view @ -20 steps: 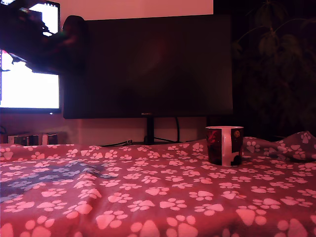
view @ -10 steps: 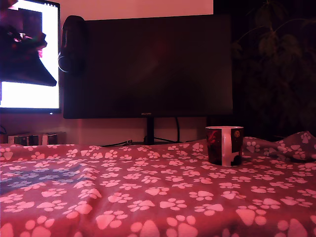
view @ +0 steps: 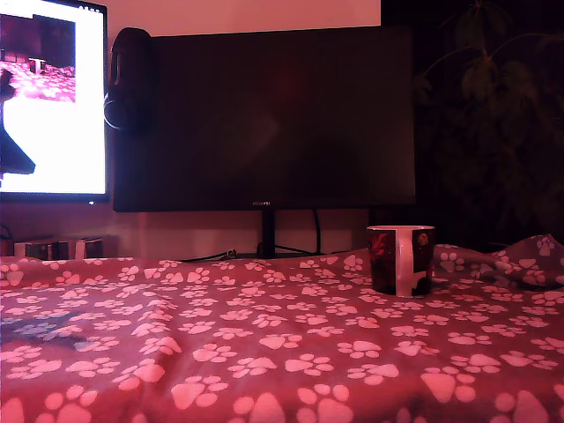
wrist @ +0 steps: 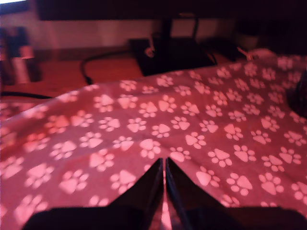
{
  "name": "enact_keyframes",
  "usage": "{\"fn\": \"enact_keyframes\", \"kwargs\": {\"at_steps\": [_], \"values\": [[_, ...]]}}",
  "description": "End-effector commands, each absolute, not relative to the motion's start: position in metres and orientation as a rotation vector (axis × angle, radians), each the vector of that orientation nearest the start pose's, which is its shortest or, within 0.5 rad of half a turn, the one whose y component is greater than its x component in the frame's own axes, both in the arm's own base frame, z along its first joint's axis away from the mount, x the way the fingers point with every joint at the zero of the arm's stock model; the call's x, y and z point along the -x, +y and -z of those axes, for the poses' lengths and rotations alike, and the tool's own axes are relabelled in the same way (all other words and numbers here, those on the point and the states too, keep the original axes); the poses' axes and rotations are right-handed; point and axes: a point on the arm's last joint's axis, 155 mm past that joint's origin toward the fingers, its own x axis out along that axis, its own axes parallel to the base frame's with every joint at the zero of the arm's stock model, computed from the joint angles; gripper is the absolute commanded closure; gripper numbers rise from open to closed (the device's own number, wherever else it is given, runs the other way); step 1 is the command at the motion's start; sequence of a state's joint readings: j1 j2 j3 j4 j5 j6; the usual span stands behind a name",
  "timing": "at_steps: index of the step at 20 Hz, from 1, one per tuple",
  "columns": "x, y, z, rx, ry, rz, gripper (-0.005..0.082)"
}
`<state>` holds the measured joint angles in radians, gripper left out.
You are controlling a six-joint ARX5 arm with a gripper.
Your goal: Pick up the coffee capsules on the table and drop them inside the coffee cup
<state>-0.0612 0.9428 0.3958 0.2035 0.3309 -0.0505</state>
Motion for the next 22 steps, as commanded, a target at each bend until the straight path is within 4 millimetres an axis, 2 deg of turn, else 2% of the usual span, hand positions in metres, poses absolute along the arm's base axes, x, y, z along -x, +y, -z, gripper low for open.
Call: {"fn": "enact_keyframes", "kwargs": {"at_steps": [1,5,13,20,22], "values": [[-0.319,-0.077,-0.152,0.120,0.351,0.369,0.0789],[-0.300,-0.076,-0.152,0.167,0.315,0.363,0.0789],[-0.268,-0.067,-0.140,0.182,0.322,0.316,0.0789],[-0.251,-0.060,-0.152,0.180,0.266,0.286,0.0789],[-0.248,-0.058,-0.149,0.184,0.264,0.274,0.0789]]}}
